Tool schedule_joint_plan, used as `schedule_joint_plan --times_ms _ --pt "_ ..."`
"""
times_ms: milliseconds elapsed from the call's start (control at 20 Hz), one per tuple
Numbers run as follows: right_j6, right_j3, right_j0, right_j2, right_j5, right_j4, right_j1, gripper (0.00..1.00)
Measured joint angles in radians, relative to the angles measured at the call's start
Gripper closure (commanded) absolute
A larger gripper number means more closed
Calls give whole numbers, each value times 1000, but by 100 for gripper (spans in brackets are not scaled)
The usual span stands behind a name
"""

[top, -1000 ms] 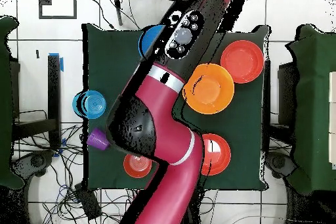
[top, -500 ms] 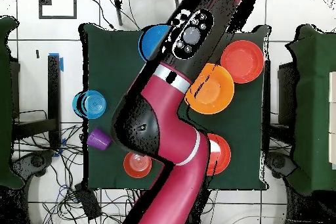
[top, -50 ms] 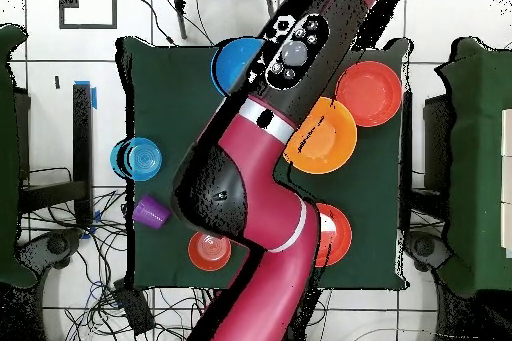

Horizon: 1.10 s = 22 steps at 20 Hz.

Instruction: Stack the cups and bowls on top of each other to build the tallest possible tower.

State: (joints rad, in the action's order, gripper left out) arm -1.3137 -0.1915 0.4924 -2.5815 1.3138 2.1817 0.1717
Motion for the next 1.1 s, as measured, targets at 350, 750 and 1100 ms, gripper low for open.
schedule_joint_plan --times_ms 350,750,1100 --pt "3 -1 0 143 -6 -266 10 0" --pt "3 -1 -1 226 -6 -321 29 0" --pt "3 -1 -8 296 -7 -329 95 0"
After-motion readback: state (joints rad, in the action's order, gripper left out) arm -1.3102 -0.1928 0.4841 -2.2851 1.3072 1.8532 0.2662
